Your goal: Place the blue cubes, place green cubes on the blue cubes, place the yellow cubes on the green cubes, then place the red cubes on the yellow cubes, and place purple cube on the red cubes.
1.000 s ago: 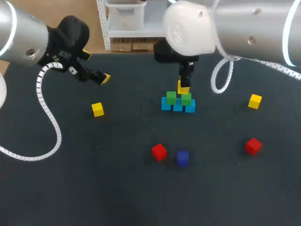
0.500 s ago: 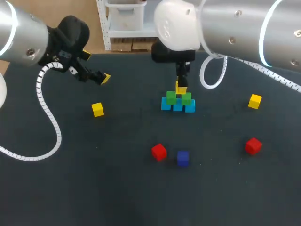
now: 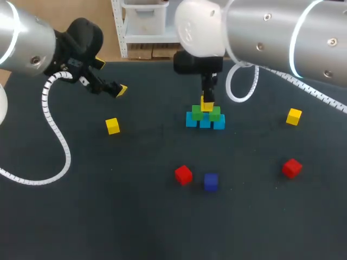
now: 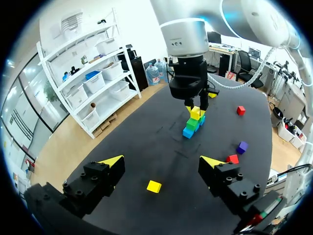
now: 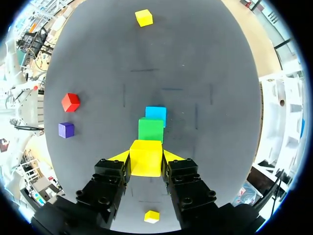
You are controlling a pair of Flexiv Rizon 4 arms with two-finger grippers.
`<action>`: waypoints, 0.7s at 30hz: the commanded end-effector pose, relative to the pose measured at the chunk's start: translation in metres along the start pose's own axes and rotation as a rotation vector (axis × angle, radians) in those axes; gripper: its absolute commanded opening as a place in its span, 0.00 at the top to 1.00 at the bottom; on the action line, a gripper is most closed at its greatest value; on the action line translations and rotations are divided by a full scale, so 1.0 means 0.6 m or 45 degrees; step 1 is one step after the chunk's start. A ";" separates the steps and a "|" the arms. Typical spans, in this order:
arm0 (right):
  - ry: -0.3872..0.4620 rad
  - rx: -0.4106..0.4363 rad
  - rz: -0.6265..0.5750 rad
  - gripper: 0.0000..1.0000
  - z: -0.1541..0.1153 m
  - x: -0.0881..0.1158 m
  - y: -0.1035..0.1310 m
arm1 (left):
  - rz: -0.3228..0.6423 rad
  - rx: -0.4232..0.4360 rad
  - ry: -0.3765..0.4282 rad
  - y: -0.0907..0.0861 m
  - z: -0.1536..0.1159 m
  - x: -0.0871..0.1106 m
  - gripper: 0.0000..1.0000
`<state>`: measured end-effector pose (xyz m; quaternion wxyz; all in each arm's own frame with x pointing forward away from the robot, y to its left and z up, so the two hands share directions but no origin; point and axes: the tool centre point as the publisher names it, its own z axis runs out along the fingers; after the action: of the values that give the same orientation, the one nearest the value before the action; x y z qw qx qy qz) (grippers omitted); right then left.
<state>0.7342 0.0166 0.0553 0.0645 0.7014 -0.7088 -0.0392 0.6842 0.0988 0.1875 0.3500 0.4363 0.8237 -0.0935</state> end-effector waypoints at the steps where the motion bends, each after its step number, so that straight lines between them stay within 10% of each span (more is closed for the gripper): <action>1: 0.002 -0.008 -0.002 1.00 0.003 0.000 -0.002 | 0.002 0.005 -0.006 0.002 -0.001 0.002 0.00; 21: 0.003 -0.008 0.009 1.00 0.008 0.003 0.001 | 0.002 0.005 -0.006 0.002 -0.001 0.002 0.00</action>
<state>0.7337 0.0159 0.0508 0.0702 0.6990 -0.7105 -0.0396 0.6842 0.0988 0.1875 0.3500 0.4363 0.8237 -0.0935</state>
